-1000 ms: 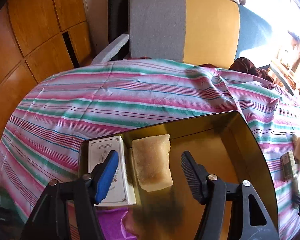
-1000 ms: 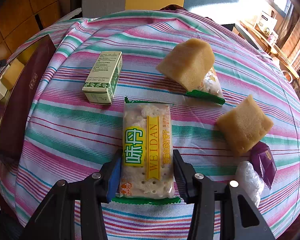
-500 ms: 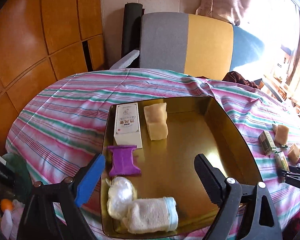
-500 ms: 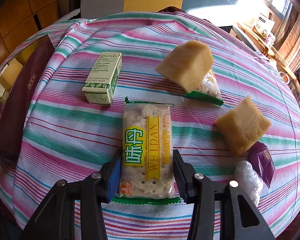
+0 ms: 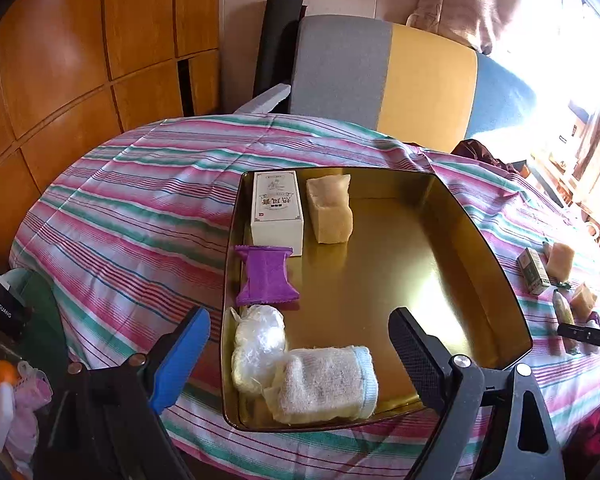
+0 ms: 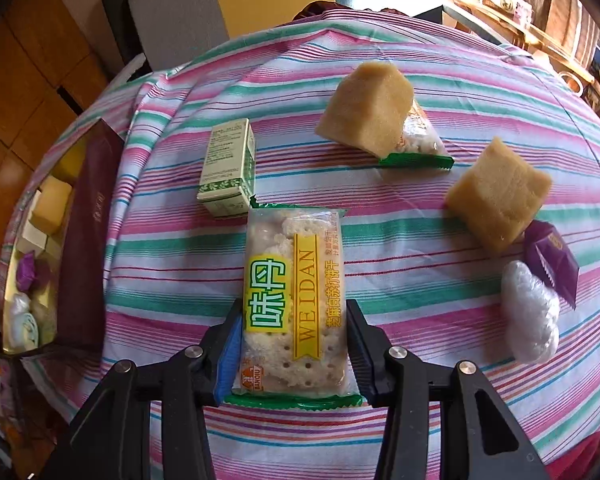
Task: Organize objects
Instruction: 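Carry the WEIDAN cracker packet into the gold tray and open the right tool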
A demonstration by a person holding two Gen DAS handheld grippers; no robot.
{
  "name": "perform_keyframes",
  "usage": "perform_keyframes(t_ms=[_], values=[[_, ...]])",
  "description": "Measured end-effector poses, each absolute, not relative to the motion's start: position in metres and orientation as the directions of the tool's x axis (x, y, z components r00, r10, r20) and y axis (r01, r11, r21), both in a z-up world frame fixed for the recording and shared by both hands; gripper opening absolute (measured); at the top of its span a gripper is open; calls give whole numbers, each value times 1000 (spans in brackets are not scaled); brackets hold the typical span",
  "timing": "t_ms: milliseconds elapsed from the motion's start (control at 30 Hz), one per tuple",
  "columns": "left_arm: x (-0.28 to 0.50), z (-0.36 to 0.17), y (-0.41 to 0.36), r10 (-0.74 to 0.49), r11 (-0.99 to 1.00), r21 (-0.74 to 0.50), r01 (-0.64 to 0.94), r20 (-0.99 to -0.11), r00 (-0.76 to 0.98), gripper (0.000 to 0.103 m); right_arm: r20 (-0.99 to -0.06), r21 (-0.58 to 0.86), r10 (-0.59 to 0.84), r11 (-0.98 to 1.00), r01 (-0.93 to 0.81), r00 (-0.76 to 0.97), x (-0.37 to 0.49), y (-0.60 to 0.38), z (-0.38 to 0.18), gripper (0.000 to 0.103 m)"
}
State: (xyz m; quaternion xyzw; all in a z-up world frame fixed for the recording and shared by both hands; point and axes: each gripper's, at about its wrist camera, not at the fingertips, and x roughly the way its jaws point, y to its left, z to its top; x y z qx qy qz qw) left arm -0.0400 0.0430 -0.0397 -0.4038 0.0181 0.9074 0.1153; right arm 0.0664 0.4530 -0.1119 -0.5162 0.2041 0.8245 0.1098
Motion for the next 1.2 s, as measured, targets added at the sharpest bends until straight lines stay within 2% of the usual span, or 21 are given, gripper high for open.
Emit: perform_keyframes(t_ms=[67, 267, 400, 533, 700, 900, 1000, 1200], values=[[-40, -40, 40, 205, -972, -74, -225, -735, -647, 91, -878, 276, -65, -878, -391, -473, 71, 450, -105, 47], [-40, -33, 22, 214, -974, -110, -196, -718, -662, 91, -825, 303, -73, -894, -330, -561, 72, 421, -63, 47], [-41, -29, 2, 171, -985, -115, -127, -711, -682, 91, -783, 316, -127, -925, -212, -610, 51, 382, -30, 47], [-42, -28, -19, 158, -986, -145, -78, -705, -691, 91, -775, 317, -227, -947, -52, -589, 8, 318, -20, 47], [-40, -30, -34, 180, -982, -169, -84, -701, -690, 91, -820, 304, -279, -952, 33, -499, -53, 245, -43, 47], [-41, -41, -47, 183, -980, -191, -61, -723, -667, 92, -886, 254, -245, -967, 31, -393, -108, 186, -86, 47], [-43, -45, -53, 181, -979, -198, -51, -728, -662, 92, -911, 234, -226, -972, 19, -345, -121, 170, -104, 47], [-43, -53, -57, 179, -978, -204, -38, -737, -652, 92, -905, 296, -289, -955, 28, -313, -124, 150, -117, 50]])
